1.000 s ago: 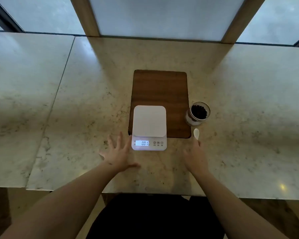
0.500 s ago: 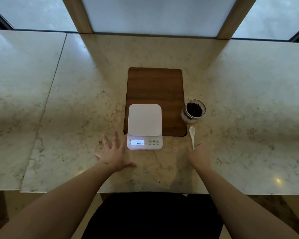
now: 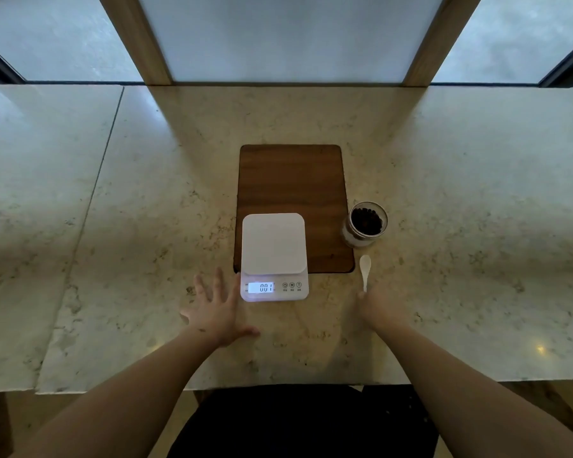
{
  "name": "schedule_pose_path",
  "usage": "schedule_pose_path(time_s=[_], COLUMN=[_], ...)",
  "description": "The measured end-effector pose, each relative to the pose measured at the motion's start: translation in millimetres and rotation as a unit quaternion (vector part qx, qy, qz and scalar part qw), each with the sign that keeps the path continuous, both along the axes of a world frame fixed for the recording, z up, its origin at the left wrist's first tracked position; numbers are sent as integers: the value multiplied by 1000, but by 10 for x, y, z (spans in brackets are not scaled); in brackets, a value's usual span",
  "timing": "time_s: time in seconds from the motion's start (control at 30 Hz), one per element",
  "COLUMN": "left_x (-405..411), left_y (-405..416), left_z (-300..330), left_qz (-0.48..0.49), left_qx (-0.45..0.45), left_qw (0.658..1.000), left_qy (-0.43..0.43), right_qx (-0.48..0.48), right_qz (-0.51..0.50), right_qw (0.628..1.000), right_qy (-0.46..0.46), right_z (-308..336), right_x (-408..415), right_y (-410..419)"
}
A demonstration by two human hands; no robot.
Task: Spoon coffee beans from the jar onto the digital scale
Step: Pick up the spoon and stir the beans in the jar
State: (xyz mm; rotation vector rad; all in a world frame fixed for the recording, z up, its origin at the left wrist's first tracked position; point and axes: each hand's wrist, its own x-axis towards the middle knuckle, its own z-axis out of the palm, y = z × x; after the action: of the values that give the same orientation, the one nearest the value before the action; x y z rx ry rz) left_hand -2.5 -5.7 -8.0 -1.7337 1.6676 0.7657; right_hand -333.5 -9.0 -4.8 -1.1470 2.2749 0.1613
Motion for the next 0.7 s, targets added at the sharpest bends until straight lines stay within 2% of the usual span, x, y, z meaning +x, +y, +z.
schedule_pose_path(time_s=[0.07,0.17,0.3,0.43,0.53,0.6,0.7], left_x=[8,23,-12,-32,-34,-37,-43], left_y=[-2,-17,-7,-1,-2,-1,2], left_z=[-42,-78,-34,28,40,46,56], left_qz=[-3,-1,-8,-11,-6,-5,-4], left_qx=[-5,4,9,5,5,2,0], left_qw=[1000,1000,1000,1000,1000,1000,1000], left_qy=[1,12,7,6,4,-2,-4], right_qx=[6,-24,-110,-245,-328,-352,-338], right_qz=[25,8,-17,-60,-21,25,50], right_qw=[999,996,981,955,934,928,935], right_qy=[-30,-88,-161,-157,-143,-123,-92], right_z=[46,153,340,530,668,733,717], right_x=[5,54,148,154,113,68,-5], right_y=[26,74,155,141,-72,-275,-561])
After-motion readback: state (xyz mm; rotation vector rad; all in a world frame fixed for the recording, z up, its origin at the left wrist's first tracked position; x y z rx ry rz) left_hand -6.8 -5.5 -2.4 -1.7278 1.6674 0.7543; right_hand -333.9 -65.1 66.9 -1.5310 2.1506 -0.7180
